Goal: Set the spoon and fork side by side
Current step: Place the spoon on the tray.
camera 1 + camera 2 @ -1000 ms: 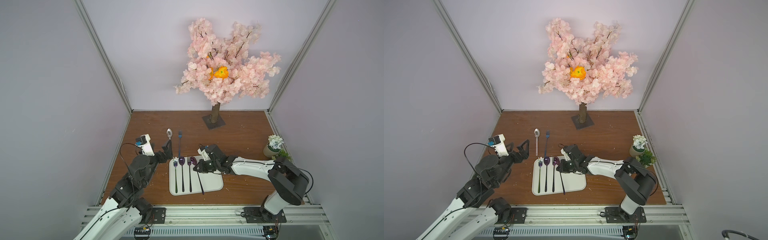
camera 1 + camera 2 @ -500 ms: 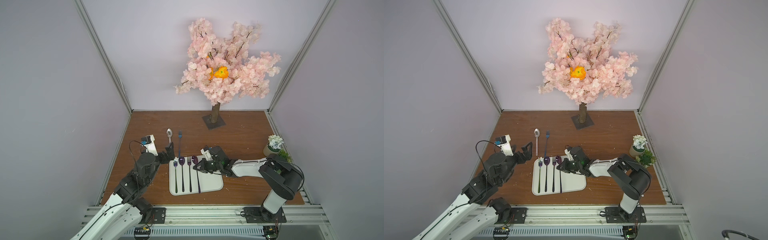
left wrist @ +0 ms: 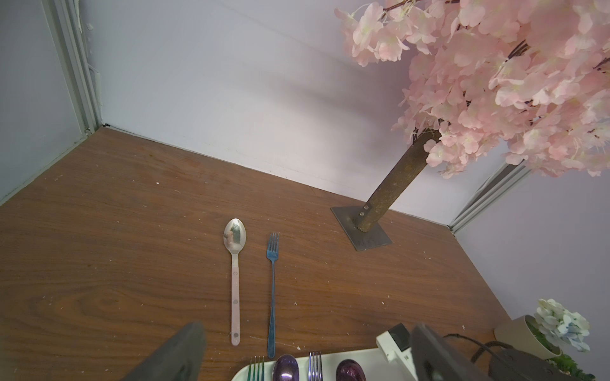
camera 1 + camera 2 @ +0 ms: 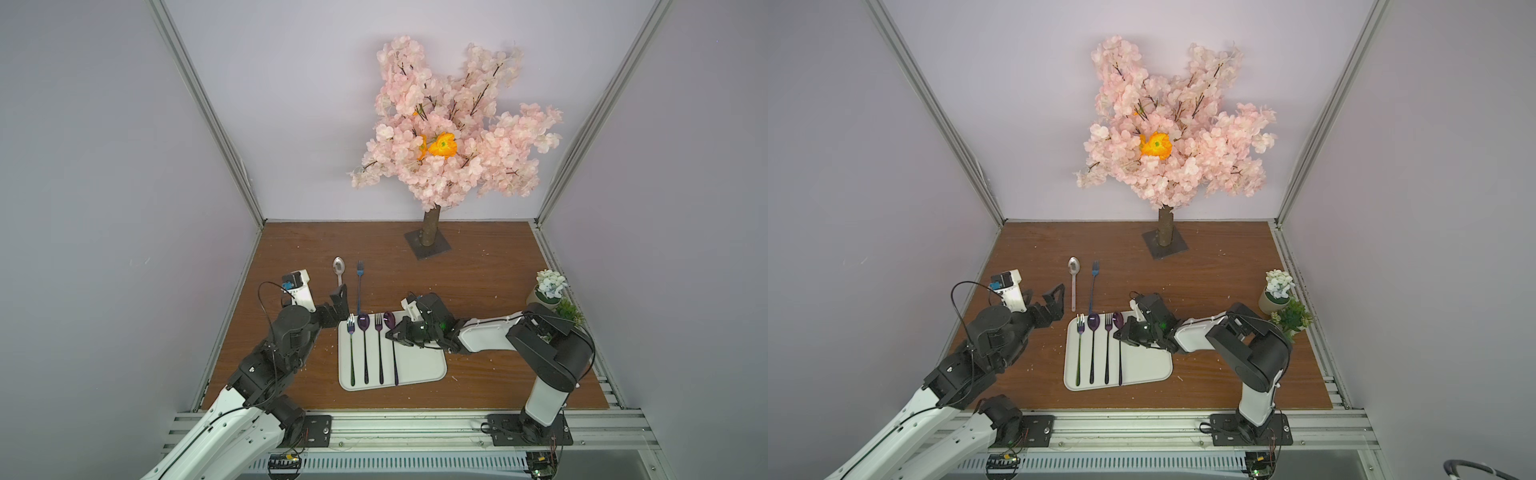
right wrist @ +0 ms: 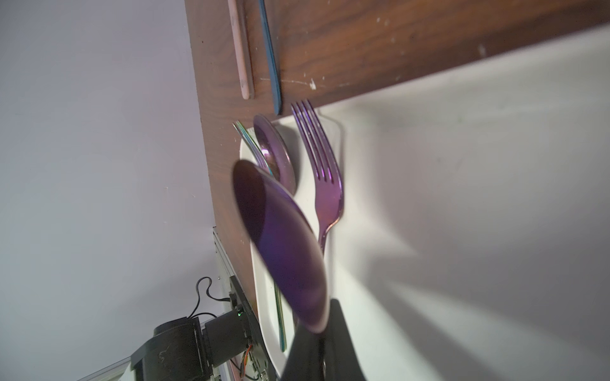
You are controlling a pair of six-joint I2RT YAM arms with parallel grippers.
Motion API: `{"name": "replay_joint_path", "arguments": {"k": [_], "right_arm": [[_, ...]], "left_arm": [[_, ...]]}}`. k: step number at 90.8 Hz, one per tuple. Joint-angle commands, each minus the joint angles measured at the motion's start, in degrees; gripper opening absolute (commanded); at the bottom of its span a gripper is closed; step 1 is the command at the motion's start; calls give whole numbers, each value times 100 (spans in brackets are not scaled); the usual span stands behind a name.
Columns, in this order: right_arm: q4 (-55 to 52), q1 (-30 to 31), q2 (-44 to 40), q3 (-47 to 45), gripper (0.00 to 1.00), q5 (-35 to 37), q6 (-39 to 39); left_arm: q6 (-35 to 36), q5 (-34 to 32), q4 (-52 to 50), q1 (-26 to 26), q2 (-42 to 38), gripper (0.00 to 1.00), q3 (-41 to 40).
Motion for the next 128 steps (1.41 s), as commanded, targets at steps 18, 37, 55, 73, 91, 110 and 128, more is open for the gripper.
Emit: {"name": "replay_joint_path", "arguments": {"k": [18,37,55,73,91,110,128], "right_arm": [[-159,-1,236,251,1,195,-208],[-639,-4,294,444,2,356,-509],[-647,-8,331,426,5,397,-537],[-776,-6,363,477,8,462,-655],[-938,1,251,454,13,640,-743],[-1100,3,163,466,16,736,-788],[-1362,11,-77,483,18,918,-907]], "left_arm": [[4,18,11,52,-55,99,-60],[-1,0,16,54,-74,99,-60],[-6,-21,13,53,-105,99,-61],[22,-27,-6,59,-97,99,-43],[17,-28,2,54,-83,99,-42],[17,-25,11,57,-68,99,-41],[4,-43,5,52,-104,99,-60]]}}
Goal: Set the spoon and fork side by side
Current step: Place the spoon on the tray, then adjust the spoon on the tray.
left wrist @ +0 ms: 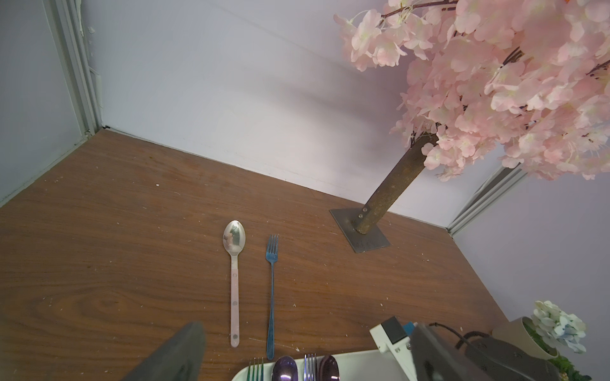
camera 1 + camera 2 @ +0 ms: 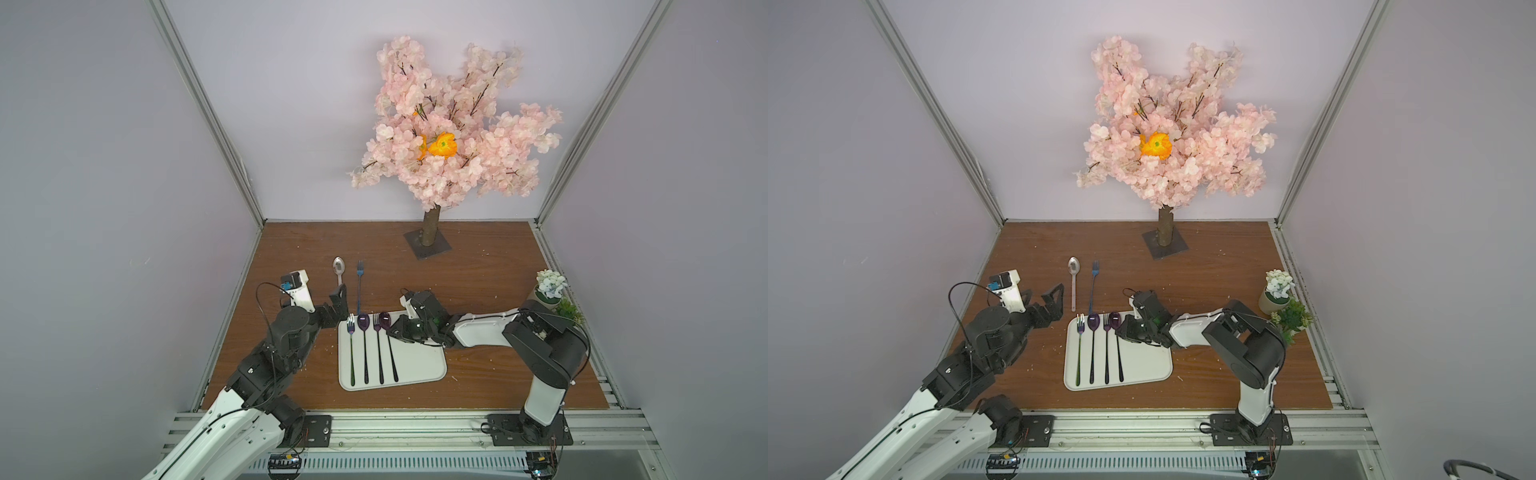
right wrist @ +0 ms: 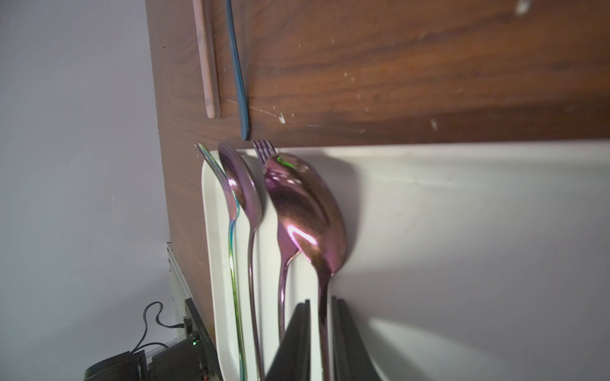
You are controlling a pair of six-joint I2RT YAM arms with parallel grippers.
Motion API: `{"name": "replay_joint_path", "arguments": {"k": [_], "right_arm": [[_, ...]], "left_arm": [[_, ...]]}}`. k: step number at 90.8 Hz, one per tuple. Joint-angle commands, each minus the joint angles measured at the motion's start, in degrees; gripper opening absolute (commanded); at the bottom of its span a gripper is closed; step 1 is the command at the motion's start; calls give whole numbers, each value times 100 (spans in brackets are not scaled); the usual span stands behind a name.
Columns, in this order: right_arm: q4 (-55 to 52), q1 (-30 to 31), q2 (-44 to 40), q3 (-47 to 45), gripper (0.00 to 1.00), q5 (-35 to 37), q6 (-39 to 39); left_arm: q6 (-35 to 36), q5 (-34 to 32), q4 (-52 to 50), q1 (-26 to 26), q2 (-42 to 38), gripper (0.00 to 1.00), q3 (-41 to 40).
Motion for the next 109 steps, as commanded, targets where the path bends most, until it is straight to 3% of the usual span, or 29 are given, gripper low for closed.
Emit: {"name": "replay_joint_path", "arguments": {"k": [1,16,33,44,63,83,109], "right_arm": [[-462,2,-235,25,18,273,-176],[-685,48,-464,57,19,604,-307],[-1689,305,-830,467,41,1428,-900],[-2686,648,-810,1047,50,2306,-1443],[-3844,1156,-268,1805,54,3500,-1691],[-3732,1303,96,1943,55,3602,-1752],[-3635,1350,407,2096,55,3527,-1813]], "left_arm": [[-1,-33,10,51,-47,99,-60],[2,-20,22,53,-19,99,-56],[-35,-104,2,53,-44,99,-49],[-188,-545,-179,50,-169,99,-29],[-474,-1445,-621,54,-566,99,47],[-576,-1886,-819,51,-1037,99,3],[-541,-1836,-823,48,-996,99,22]]}}
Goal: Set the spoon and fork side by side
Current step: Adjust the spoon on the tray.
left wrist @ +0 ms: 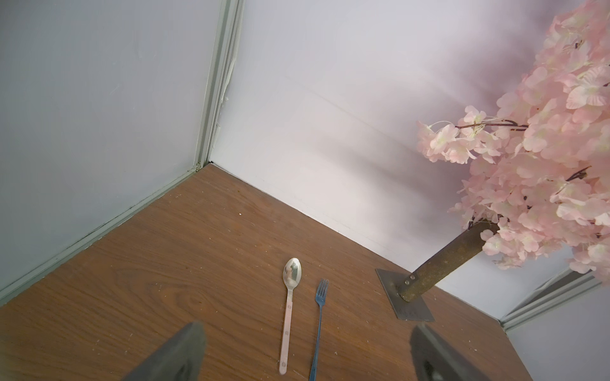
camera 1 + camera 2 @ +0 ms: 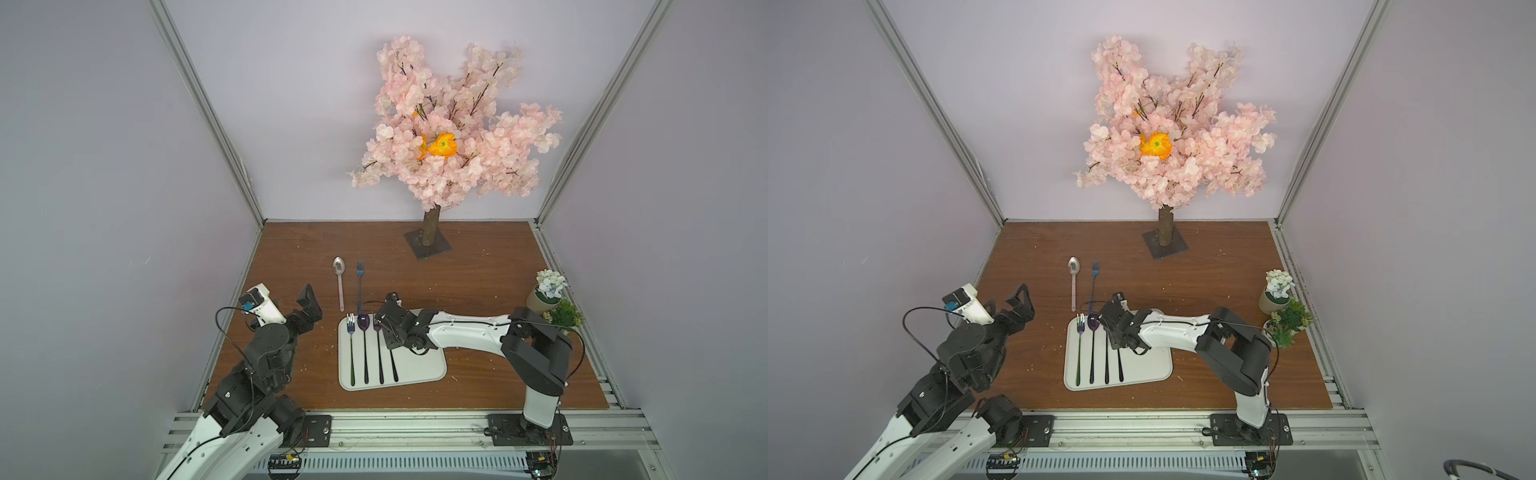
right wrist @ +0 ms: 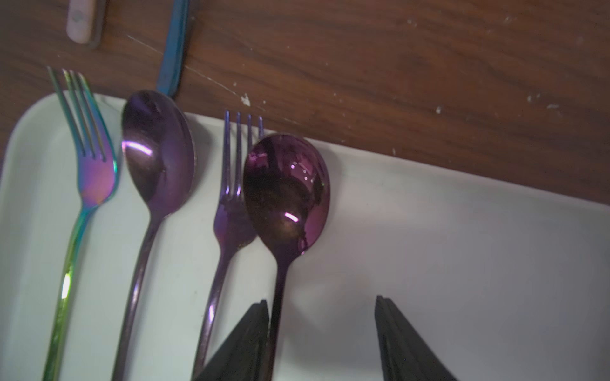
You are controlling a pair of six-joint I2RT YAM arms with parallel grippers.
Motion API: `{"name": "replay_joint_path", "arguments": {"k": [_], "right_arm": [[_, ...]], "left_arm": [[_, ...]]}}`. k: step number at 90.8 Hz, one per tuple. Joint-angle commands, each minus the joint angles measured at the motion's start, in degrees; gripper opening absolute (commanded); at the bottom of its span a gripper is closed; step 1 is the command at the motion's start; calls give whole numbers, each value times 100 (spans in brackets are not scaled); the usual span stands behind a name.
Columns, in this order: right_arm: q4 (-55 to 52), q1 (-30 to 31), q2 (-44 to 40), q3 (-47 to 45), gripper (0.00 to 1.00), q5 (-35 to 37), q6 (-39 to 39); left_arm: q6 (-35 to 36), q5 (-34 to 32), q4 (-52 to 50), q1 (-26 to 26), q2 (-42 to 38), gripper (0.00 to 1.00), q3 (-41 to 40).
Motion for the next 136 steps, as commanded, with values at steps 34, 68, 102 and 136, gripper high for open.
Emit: {"name": "replay_joint_path", "arguments": {"k": [34,68,102,136], "right_arm": [[-34,30,388,265,52,115,13],[100,-29,293,39,42,184,233],[140,-48,222,-90,37,223,358],[149,-68,120,-187,36,279,443]], "left_arm": [[21,-55,-97,51,1,99,3],[-4,-17,-94,51,17,99,-16],[-34,26,-86,44,42,99,-29],[-51,49,-82,50,115,99,-27]]}}
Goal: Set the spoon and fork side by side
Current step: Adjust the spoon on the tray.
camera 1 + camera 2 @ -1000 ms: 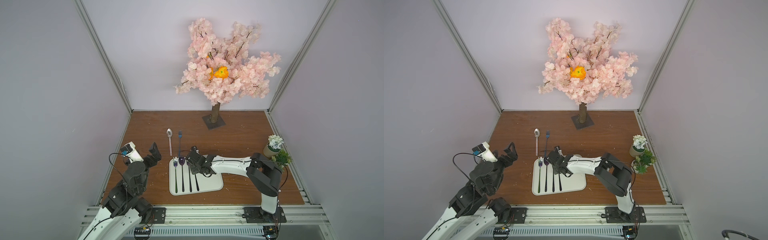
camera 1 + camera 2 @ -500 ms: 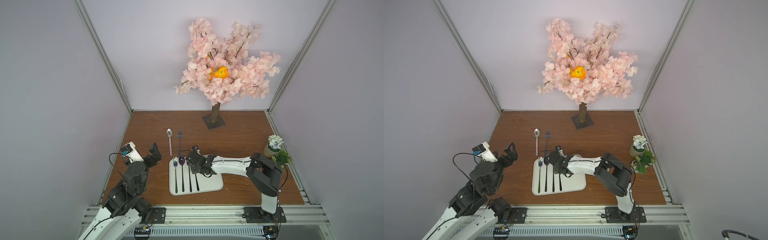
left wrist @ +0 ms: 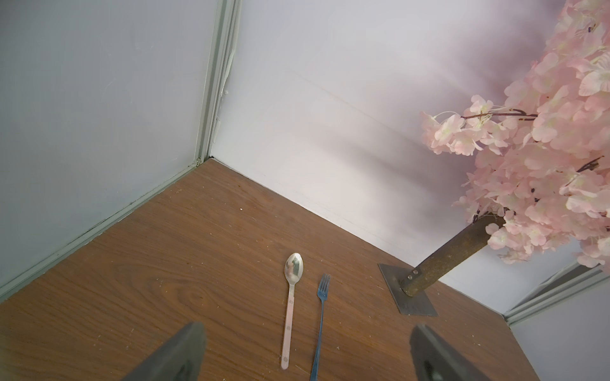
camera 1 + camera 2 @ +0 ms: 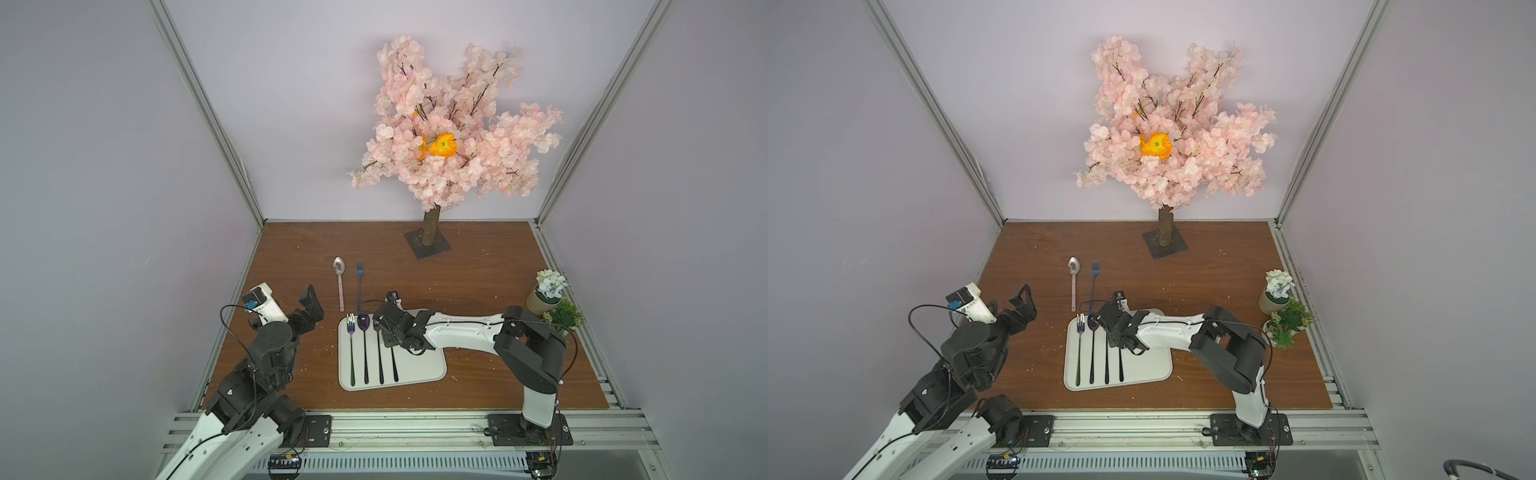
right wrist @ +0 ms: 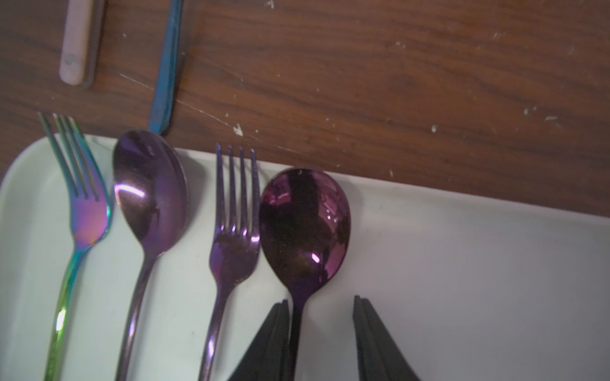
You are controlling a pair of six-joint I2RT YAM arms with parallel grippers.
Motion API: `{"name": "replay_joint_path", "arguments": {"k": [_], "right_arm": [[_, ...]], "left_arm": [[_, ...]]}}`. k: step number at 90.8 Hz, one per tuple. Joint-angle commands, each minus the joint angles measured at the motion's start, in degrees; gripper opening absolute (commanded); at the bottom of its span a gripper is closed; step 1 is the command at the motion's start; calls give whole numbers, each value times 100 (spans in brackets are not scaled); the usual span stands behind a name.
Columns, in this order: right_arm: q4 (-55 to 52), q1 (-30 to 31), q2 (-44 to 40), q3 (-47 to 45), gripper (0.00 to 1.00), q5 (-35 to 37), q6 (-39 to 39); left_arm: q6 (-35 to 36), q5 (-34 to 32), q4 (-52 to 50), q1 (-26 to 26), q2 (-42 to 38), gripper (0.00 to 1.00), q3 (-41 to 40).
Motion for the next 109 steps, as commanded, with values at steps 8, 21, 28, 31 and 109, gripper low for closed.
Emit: {"name": "replay_joint_path", "arguments": {"k": [8,21,28,31,109], "right_arm": [[-203,-36,-88,-188,32,44,96],[-183,-37,-89,-199,29,12,102],[-160,-37,-89,-184,29,1,67],[-147,-36,-100,-182,29,0,54],[-1076,-654,1759,3942,42,-718,-1112]], "left_arm": [[-23,24,-60,49,6,99,-48],[-33,42,-52,53,18,99,-49],[-37,50,-48,47,31,99,-47],[-44,49,-48,52,39,99,-48],[-599,-61,-254,51,408,99,-57]]}}
